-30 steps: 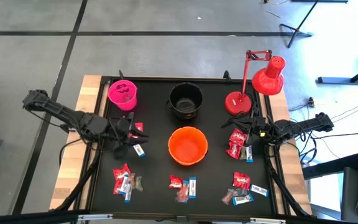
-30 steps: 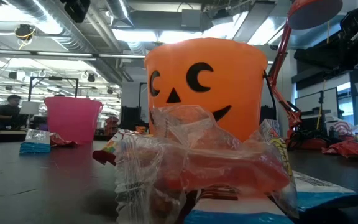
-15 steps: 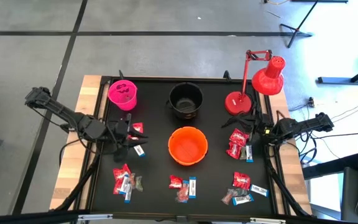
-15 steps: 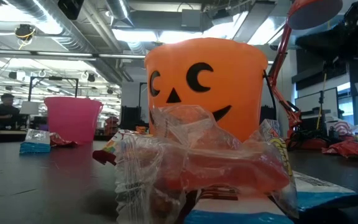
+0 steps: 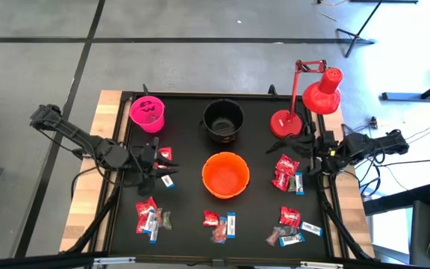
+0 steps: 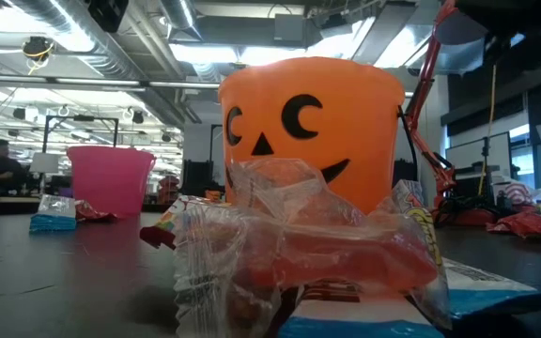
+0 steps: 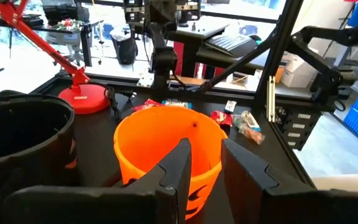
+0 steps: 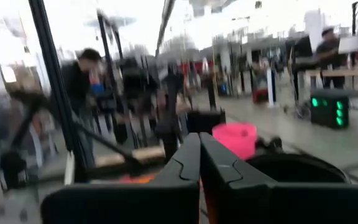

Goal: Sort candy
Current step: Put the red candy into the orange bucket

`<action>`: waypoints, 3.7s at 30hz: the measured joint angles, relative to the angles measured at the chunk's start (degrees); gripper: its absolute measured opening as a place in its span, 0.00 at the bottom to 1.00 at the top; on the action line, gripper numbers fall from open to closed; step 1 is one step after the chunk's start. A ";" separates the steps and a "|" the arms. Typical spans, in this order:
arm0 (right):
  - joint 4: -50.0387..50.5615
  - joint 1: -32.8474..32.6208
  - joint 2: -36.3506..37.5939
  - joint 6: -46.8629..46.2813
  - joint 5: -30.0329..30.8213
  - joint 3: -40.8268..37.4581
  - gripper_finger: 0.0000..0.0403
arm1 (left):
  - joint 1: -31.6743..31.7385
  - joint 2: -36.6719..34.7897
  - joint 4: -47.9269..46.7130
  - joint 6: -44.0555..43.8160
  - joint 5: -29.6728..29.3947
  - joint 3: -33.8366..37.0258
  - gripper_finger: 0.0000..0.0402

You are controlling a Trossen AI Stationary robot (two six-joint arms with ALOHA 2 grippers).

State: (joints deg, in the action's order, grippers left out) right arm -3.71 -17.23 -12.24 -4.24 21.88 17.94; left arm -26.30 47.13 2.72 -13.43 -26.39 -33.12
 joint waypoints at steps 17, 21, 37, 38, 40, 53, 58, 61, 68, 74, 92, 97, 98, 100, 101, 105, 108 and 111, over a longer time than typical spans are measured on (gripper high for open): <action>32.48 -0.07 -33.96 -8.98 -10.45 25.05 0.00 | 0.00 0.13 -0.17 -0.13 -0.10 0.00 0.19; 39.13 -0.07 -36.10 -12.14 -12.92 26.58 0.00 | 0.00 0.13 -0.69 -0.16 -0.11 0.00 0.19; 64.81 -0.07 -36.08 -35.20 -18.56 24.13 0.00 | 0.02 0.13 -0.78 -1.20 -0.13 0.00 0.19; 64.94 -0.07 -36.08 -36.01 -19.70 23.47 0.00 | 0.02 0.13 -0.78 -1.21 -0.13 0.01 0.19; 64.84 -0.07 -36.10 -37.45 -21.87 21.95 0.00 | 0.02 0.13 -0.78 -1.22 -0.13 0.02 0.19; 47.97 -0.04 -36.39 -38.98 -22.78 10.69 0.43 | 0.02 0.13 -1.39 -1.20 -0.13 0.02 0.19; 46.71 -0.04 -36.47 -38.81 -16.93 8.90 0.53 | 0.02 0.13 -1.46 -1.20 -0.20 0.02 0.19; 46.67 -0.04 -36.60 -38.76 -15.01 8.26 0.53 | 0.02 0.13 -1.46 -1.20 -0.22 0.02 0.19; 45.23 -0.04 -41.08 -38.65 -14.92 8.14 0.48 | 0.02 0.13 -1.92 -1.20 -0.20 0.02 0.19; 41.22 -0.04 -48.09 -37.28 -16.38 8.14 0.45 | 0.00 0.13 -2.29 -1.42 -0.20 0.04 0.19; 36.28 -0.04 -54.66 -37.30 -18.44 8.77 0.15 | 0.02 0.13 -2.40 -1.42 -0.17 0.07 0.19; 37.01 -0.04 -54.26 -36.16 -18.85 10.18 0.03 | 0.02 0.13 -2.38 -1.44 -0.17 0.07 0.19; 37.31 -0.04 -54.26 -36.10 -19.02 10.73 0.03 | 0.01 0.13 -2.39 -1.44 -0.15 0.07 0.19; 38.31 -0.04 -54.09 -36.11 -19.03 12.00 0.06 | 0.00 0.13 -2.38 -1.48 -0.16 0.07 0.19; 38.82 -0.04 -53.99 -36.10 -19.03 12.57 0.06 | 0.02 0.13 -2.38 -1.48 -0.17 0.07 0.19; 40.62 -0.04 -53.93 -35.77 -19.09 15.15 0.03 | 0.02 0.13 -2.36 -1.53 -0.15 0.07 0.19; 41.51 -0.04 -53.91 -34.91 -19.11 17.16 0.02 | 0.02 0.13 -2.36 -1.55 -0.15 0.07 0.19; 41.73 -0.04 -53.91 -34.47 -19.21 19.02 0.03 | 0.02 0.13 -2.36 -1.53 -0.15 0.07 0.19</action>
State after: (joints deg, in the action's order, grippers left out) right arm 38.02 -17.28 -66.15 -38.71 2.67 36.96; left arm -26.28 47.27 0.36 -14.96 -26.55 -33.06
